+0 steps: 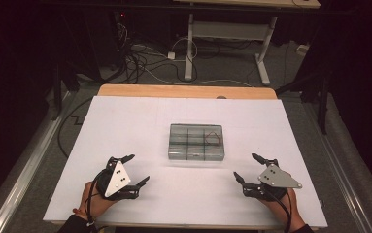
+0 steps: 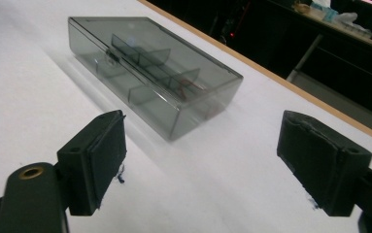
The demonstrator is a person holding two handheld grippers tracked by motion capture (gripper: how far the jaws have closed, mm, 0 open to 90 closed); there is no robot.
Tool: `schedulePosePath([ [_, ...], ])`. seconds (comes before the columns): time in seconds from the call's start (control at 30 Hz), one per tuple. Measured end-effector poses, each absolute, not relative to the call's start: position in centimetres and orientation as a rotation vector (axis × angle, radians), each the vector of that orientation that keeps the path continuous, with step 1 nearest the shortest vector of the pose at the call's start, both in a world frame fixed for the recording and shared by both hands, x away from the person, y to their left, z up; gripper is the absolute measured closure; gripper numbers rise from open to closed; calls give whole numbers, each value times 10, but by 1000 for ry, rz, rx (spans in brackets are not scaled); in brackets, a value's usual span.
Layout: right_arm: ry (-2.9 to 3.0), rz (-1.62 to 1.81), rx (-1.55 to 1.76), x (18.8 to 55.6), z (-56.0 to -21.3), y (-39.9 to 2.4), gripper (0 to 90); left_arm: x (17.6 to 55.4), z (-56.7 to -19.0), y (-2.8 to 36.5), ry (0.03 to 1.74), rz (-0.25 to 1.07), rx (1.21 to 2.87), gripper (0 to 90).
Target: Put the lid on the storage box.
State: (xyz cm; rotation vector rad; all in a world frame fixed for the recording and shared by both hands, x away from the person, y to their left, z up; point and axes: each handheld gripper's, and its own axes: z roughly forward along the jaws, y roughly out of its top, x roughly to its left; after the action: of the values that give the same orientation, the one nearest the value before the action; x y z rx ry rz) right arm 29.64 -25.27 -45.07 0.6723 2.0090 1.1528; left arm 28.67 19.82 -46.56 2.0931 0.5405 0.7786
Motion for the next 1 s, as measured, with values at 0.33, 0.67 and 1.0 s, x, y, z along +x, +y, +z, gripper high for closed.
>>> schedulePosePath([
  [0.33,2000,1131,748,295,-462,-274,181,280,-479,216,588,737,2100,185],
  [0.67,1985,1127,802,290,-470,-286,180,273,-487,234,672,718,2100,186],
  [1.0,1967,1143,786,287,-466,-286,181,271,-486,239,679,721,2082,185],
])
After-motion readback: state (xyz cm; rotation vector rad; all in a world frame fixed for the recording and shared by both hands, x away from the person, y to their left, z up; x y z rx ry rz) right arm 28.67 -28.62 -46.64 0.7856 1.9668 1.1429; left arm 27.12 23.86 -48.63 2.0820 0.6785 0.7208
